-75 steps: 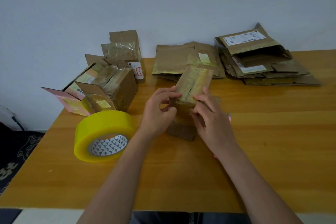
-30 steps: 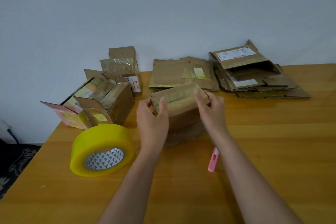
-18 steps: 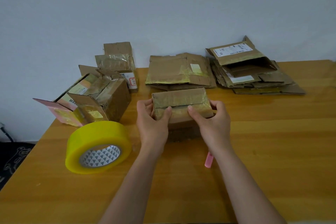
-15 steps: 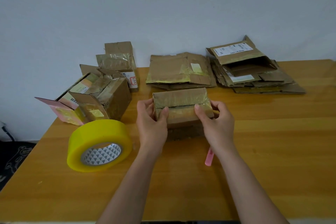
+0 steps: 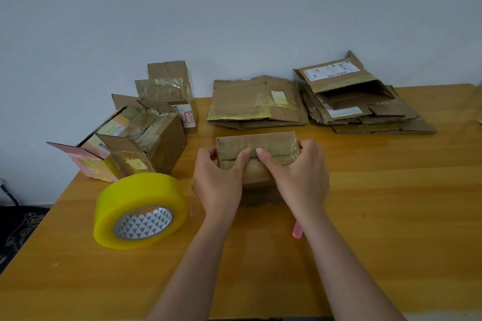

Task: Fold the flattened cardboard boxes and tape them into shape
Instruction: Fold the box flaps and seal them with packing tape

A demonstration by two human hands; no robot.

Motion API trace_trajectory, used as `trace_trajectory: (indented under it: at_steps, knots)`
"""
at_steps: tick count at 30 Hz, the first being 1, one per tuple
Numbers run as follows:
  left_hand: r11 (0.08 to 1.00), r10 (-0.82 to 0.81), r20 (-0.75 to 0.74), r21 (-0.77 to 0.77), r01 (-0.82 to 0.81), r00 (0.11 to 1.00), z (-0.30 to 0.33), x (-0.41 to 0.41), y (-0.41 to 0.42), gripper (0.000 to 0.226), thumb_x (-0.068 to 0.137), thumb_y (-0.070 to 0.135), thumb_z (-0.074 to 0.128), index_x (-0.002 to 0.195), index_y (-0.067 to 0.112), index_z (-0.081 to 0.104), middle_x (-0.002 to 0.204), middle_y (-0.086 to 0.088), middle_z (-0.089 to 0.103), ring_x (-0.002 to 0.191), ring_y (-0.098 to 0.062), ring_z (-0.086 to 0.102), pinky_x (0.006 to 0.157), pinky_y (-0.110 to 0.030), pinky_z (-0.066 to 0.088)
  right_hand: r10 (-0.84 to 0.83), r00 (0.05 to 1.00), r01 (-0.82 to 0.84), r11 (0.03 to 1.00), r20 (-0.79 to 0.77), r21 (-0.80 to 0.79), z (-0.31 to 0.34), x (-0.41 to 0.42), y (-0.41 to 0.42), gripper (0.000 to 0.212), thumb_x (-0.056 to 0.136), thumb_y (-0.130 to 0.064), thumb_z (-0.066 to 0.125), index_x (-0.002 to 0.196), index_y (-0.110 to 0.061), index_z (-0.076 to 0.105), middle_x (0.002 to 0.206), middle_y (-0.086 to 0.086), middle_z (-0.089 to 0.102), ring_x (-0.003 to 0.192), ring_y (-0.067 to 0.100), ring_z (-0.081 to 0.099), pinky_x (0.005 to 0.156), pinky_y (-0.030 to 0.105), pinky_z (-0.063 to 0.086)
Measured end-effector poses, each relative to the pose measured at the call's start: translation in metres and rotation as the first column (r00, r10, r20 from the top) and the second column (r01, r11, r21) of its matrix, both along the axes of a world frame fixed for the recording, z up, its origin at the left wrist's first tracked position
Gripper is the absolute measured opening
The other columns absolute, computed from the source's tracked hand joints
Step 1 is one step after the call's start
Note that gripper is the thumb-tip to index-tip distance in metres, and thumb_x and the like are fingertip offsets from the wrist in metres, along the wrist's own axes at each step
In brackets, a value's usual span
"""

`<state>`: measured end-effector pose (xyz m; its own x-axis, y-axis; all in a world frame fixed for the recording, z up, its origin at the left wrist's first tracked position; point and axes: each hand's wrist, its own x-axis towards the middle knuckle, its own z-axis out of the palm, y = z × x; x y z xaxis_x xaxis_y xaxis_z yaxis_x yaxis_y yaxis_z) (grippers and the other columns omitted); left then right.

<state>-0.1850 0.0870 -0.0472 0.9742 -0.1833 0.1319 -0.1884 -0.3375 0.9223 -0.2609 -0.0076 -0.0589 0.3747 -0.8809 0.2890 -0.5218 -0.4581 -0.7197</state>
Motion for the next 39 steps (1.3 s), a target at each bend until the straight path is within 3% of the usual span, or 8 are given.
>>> trace_trajectory:
  at_steps: [6,14,18,23,29,32,36,39]
  knots:
    - [0.999,-0.021,0.025,-0.037,0.022,0.999,-0.004,0.011,-0.001,0.032,0.088,0.043,0.066,0.107,0.017,0.063,0.091,0.013,0.061,0.088,-0.005,0.058,0.057,-0.010,0.040,0.029,0.992,-0.017,0.996,0.126,-0.090,-0.007,-0.002,-0.018,0.035,0.094,-0.053,0.051,0.083,-0.021,0.057,0.071,-0.008,0.054,0.064,0.008,0.050,0.053,0.019,0.030]
    - [0.992,-0.022,0.069,-0.123,0.031,0.997,-0.007,0.007,0.002,0.032,0.101,0.033,0.047,0.109,0.011,0.068,0.080,0.012,0.061,0.077,0.010,0.057,0.056,-0.004,0.039,0.050,0.982,-0.022,0.988,0.184,-0.151,-0.010,-0.004,-0.021,0.048,0.105,-0.031,0.040,0.058,-0.025,0.038,0.052,-0.008,0.032,0.047,0.007,0.029,0.046,0.019,0.020]
    - [0.991,-0.040,0.044,-0.128,0.045,0.998,-0.003,-0.003,-0.002,0.043,0.104,0.028,0.041,0.148,0.025,0.039,0.092,0.038,0.044,0.075,0.030,0.048,0.062,-0.001,0.041,0.100,0.990,-0.084,0.986,0.104,-0.142,-0.013,-0.005,-0.018,0.041,0.104,-0.042,0.036,0.103,-0.019,0.070,0.052,-0.009,0.038,0.047,0.007,0.036,0.047,0.018,0.019]
    - [0.991,-0.132,0.080,-0.028,0.134,0.988,-0.014,-0.002,0.003,0.046,0.106,0.034,0.033,0.151,0.036,0.029,0.079,0.027,0.045,0.075,0.004,0.050,0.080,-0.043,0.056,0.173,0.984,-0.170,0.982,0.031,-0.087,-0.012,-0.012,-0.023,0.047,0.104,-0.045,0.029,0.138,-0.024,0.054,0.053,-0.009,0.041,0.051,0.007,0.040,0.046,0.021,0.023]
    - [0.970,-0.241,0.081,0.065,0.236,0.967,-0.011,0.011,0.007,0.046,0.107,0.031,0.028,0.151,0.022,0.032,0.082,0.025,0.046,0.076,0.032,0.043,0.070,-0.003,0.040,0.216,0.974,-0.218,0.975,-0.064,-0.029,-0.006,-0.011,-0.029,0.038,0.105,-0.042,0.026,0.083,-0.028,0.053,0.053,-0.005,0.040,0.048,0.008,0.037,0.045,0.023,0.024]
    - [0.962,-0.264,0.035,0.075,0.261,0.964,-0.009,0.016,0.005,0.045,0.107,0.036,0.025,0.132,0.016,0.056,0.104,0.006,0.064,0.101,-0.002,0.058,0.081,-0.007,0.045,0.189,0.971,-0.190,0.982,-0.148,0.004,0.001,-0.008,-0.027,0.043,0.105,-0.042,0.021,0.066,-0.031,0.035,0.056,-0.003,0.041,0.054,0.012,0.038,0.049,0.026,0.024]
    - [0.949,-0.288,-0.064,0.117,0.293,0.956,-0.003,0.011,0.007,0.046,0.107,0.038,0.021,0.079,0.020,0.053,0.071,0.001,0.051,0.064,-0.009,0.047,0.051,-0.012,0.037,0.212,0.959,-0.208,0.977,-0.188,0.040,0.004,-0.012,-0.024,0.053,0.106,-0.042,0.019,0.066,-0.018,0.043,0.055,-0.001,0.041,0.048,0.013,0.038,0.047,0.025,0.026]
    - [0.938,-0.309,-0.200,0.094,0.332,0.930,0.007,0.008,0.011,0.047,0.106,0.043,0.020,0.097,0.019,0.060,0.091,-0.004,0.058,0.086,-0.015,0.057,0.079,-0.027,0.049,0.285,0.947,-0.276,0.958,-0.148,0.082,0.009,-0.017,-0.024,0.050,0.106,-0.041,0.021,0.067,-0.018,0.043,0.056,-0.001,0.039,0.049,0.013,0.038,0.048,0.023,0.026]
